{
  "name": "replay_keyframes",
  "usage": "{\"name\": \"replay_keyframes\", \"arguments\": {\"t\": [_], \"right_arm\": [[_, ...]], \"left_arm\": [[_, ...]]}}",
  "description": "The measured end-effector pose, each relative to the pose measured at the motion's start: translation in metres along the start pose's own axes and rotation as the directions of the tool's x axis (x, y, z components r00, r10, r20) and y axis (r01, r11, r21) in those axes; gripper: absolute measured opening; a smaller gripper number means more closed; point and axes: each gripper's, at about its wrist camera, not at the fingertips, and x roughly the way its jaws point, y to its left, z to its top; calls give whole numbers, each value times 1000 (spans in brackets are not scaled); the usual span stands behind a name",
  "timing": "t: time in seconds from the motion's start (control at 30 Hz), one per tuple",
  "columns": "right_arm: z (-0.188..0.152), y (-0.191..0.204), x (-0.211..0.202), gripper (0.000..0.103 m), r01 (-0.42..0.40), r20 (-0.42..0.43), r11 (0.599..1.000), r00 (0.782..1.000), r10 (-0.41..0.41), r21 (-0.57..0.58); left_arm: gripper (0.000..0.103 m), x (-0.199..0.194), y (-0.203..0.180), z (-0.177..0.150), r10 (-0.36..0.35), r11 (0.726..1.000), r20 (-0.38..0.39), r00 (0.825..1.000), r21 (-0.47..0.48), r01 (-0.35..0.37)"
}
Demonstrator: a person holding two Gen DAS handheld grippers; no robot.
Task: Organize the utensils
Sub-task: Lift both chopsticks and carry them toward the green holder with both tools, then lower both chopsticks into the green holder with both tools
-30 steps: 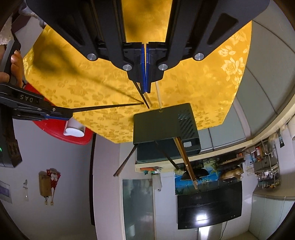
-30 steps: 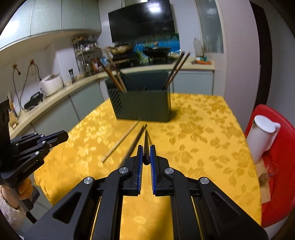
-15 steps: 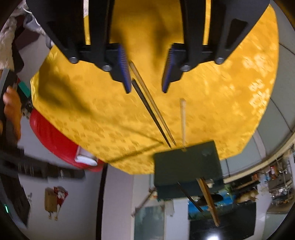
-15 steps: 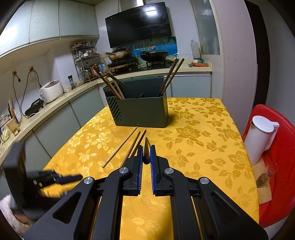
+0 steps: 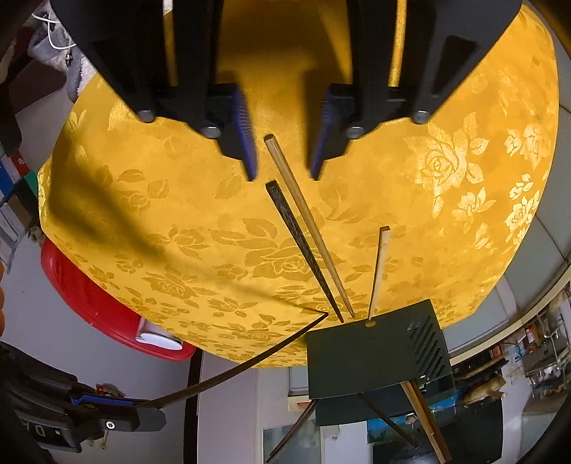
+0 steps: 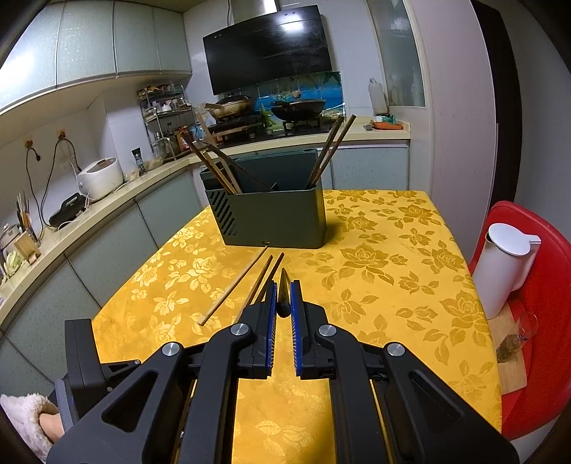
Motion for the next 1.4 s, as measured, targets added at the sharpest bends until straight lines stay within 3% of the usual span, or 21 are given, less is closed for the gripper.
{"name": "replay_keyframes", "arguments": {"t": [0.03, 0.23, 0.4, 0.63, 0.8, 1.17, 1.4], "right_arm": [[0, 0, 0, 8, 0, 0, 1000, 1000, 0, 0], [0, 0, 0, 8, 0, 1, 1000, 1000, 0, 2], [2, 4, -3, 8, -2, 17, 1000, 1000, 2, 1], [18, 7, -13, 8, -24, 70, 1000, 997, 25, -4], [36, 20, -19, 8, -37, 103, 998, 994, 41, -43], [90, 28, -4, 8, -67, 79, 994, 994, 73, -81], [112, 26, 19, 8, -78, 55, 994, 995, 83, -77]], "left_arm": [[11, 0, 0, 0, 3, 1000, 0, 1000, 1, -3], [8, -3, 7, 3, 14, 1000, -3, 1000, 18, -14], [6, -35, 22, 20, 64, 997, 73, 995, 43, -68], [5, -98, 43, 71, 125, 988, 246, 961, 61, -144], [5, -123, 53, 108, 130, 986, 318, 939, 56, -155], [5, -121, 74, 180, 67, 996, 318, 946, 35, -82], [5, -109, 87, 210, 86, 995, 316, 945, 14, -96]]}}
